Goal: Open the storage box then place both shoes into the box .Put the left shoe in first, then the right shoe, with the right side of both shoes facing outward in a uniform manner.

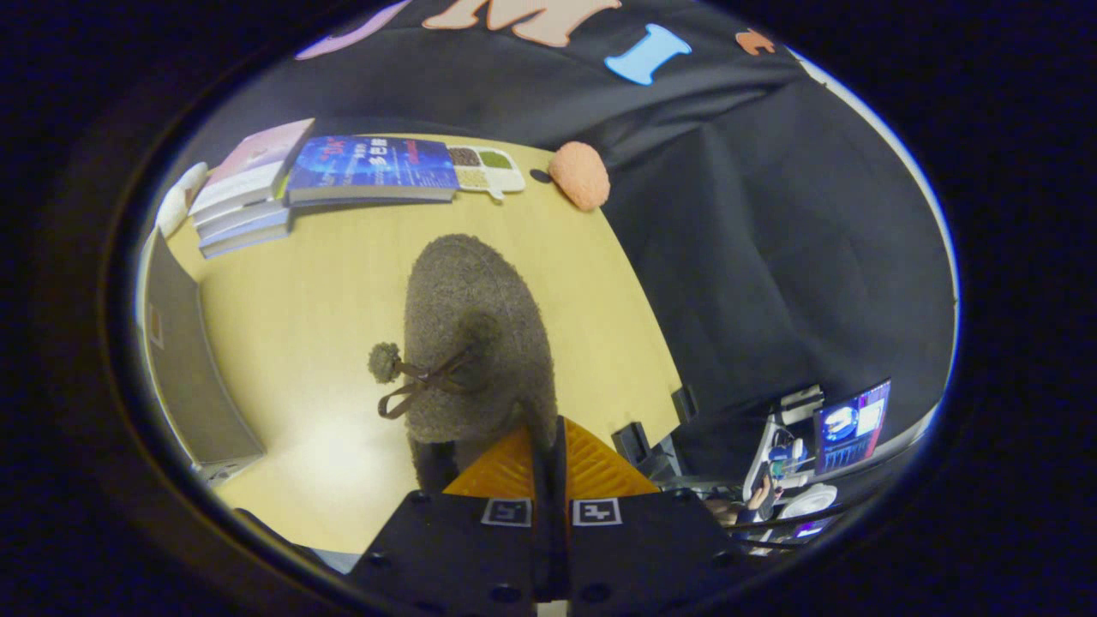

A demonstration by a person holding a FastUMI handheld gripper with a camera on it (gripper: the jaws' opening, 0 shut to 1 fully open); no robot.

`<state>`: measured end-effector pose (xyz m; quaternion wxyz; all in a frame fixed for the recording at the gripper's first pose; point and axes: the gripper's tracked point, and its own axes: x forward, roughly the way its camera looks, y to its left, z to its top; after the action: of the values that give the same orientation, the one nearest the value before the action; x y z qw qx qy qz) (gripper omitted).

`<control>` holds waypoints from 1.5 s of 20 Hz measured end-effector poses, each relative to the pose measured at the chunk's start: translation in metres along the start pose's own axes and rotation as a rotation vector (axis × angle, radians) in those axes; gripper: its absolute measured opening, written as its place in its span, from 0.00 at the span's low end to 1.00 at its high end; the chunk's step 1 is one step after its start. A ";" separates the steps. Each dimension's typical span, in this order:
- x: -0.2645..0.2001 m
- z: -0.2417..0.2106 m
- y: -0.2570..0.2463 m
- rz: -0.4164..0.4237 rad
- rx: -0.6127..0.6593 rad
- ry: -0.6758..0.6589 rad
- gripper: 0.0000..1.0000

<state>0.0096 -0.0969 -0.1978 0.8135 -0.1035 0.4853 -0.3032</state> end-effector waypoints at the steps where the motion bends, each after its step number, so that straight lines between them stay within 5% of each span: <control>1: -0.013 0.005 0.005 0.006 -0.014 -0.022 0.04; 17: -0.203 0.075 0.105 0.176 -0.107 -0.325 0.04; 30: -0.249 0.081 0.235 0.385 -0.147 -0.335 0.04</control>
<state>0.0849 0.2270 -0.0848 0.9155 -0.1167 0.3753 -0.0855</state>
